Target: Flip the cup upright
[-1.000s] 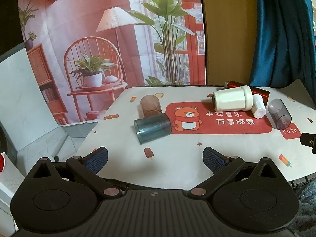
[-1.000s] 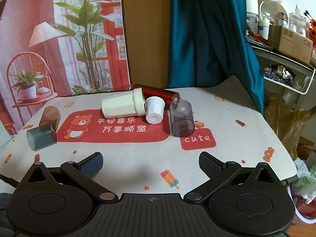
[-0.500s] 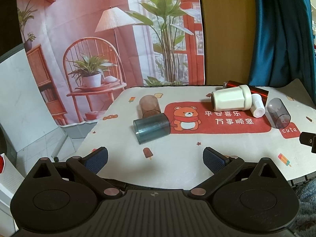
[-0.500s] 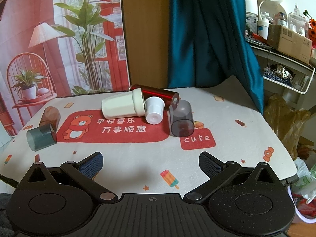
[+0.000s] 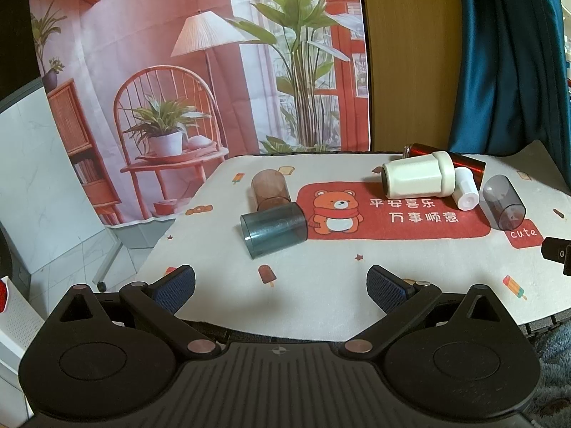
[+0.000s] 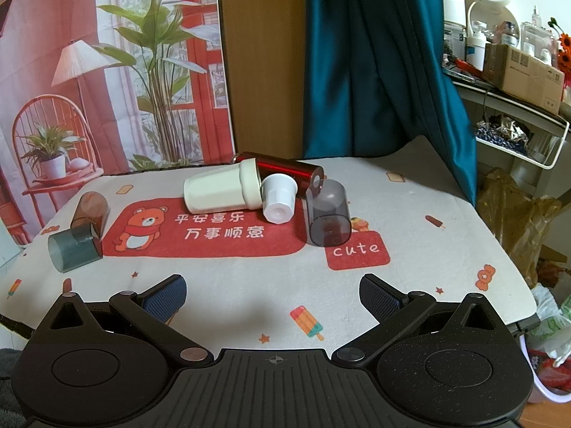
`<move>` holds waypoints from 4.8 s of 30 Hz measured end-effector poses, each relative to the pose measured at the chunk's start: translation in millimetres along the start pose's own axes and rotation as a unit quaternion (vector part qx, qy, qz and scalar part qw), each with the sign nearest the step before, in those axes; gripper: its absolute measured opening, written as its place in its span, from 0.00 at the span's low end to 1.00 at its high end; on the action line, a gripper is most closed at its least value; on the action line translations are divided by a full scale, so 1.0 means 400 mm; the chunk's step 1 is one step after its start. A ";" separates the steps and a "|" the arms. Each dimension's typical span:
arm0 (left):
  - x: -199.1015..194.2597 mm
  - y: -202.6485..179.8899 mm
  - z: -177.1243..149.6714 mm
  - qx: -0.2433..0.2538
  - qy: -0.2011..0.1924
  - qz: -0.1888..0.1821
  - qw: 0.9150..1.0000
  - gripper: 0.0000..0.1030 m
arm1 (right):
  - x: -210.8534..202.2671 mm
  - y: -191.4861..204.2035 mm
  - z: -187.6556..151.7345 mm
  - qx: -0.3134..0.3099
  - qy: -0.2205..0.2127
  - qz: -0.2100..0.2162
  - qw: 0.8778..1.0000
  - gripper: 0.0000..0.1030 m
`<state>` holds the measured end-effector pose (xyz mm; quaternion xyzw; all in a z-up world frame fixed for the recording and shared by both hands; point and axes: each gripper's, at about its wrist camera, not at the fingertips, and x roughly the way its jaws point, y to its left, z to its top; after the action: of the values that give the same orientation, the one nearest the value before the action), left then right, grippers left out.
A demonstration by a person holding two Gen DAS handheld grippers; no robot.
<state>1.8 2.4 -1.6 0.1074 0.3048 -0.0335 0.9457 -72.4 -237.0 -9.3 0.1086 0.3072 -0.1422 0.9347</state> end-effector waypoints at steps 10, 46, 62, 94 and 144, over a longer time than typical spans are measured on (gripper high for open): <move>0.009 -0.006 -0.010 0.003 0.009 -0.001 1.000 1.00 | 0.003 0.000 -0.004 0.000 0.003 0.002 1.000 1.00; 0.302 0.012 0.040 -0.048 0.121 0.034 0.991 1.00 | 0.575 -0.110 0.109 -0.071 0.021 -0.092 0.993 0.84; 0.333 0.043 0.023 -0.091 0.143 0.030 0.985 1.00 | 0.478 -0.048 0.044 -0.063 0.082 -0.022 0.994 0.57; 0.362 0.097 0.033 -0.179 0.161 -0.015 0.971 1.00 | 0.389 0.223 -0.028 -0.140 0.118 0.152 0.971 0.86; 0.560 -0.073 0.080 -0.127 0.203 -0.076 0.968 0.72 | 0.364 0.002 -0.075 -0.038 0.095 -0.001 0.995 1.00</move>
<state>198.3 -32.8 -112.4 -0.0320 0.4998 -0.0436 0.8645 23.5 -256.5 -121.0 0.0858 0.3999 -0.1208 0.9045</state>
